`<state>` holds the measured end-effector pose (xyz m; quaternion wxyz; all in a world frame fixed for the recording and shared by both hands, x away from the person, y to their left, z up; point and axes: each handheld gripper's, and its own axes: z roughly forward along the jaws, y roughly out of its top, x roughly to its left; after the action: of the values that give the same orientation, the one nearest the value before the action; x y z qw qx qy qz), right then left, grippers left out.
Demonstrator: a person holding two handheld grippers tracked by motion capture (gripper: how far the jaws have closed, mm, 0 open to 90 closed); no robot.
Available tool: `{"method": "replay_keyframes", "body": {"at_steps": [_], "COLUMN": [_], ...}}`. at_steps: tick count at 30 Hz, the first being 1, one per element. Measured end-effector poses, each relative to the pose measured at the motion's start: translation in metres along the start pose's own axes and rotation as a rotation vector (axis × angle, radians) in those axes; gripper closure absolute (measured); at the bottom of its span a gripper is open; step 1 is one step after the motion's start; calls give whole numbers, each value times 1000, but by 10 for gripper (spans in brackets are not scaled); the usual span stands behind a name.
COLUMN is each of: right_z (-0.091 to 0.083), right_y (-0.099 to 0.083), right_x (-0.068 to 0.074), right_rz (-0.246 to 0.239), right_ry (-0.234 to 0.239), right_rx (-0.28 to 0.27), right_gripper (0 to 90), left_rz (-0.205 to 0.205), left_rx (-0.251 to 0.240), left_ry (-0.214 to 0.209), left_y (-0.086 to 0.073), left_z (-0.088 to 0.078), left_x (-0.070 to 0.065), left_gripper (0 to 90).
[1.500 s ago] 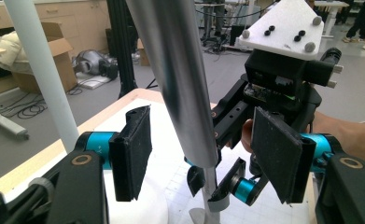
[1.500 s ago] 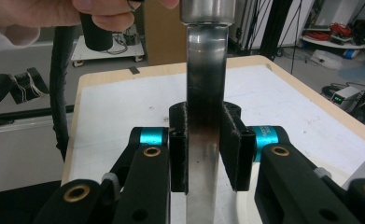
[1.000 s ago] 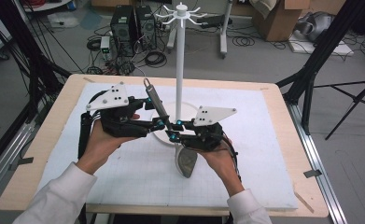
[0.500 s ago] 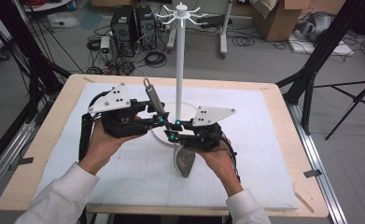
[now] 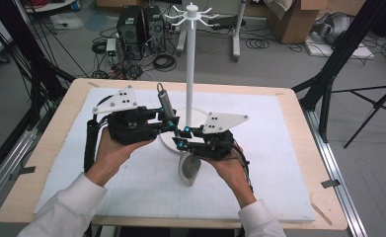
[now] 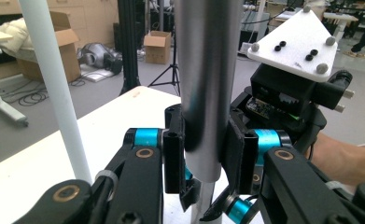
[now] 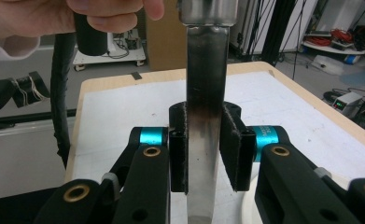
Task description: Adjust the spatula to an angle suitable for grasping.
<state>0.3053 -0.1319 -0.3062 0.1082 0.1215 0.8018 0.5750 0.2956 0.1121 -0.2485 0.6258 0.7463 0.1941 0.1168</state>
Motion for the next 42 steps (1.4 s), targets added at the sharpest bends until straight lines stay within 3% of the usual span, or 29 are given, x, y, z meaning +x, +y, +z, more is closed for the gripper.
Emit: {"method": "replay_keyframes", "body": {"at_steps": [11,29,42], "right_z": [1,-8,-16], "right_y": [0,0,6], "right_x": [1,-2,-5], "right_rz": [-7,24,49], "right_ry": [6,30,71], "right_rx": [-11,-51,-78], "right_gripper": [734,594,318], "left_rz": [17,36,39], "left_rx": [4,-9,5], "left_ry": [0,-16,-5], "left_y": [3,10,10], "left_z": [0,-7,-10], "left_x": [-5,-5,-3], "left_gripper": [727,729,731]}}
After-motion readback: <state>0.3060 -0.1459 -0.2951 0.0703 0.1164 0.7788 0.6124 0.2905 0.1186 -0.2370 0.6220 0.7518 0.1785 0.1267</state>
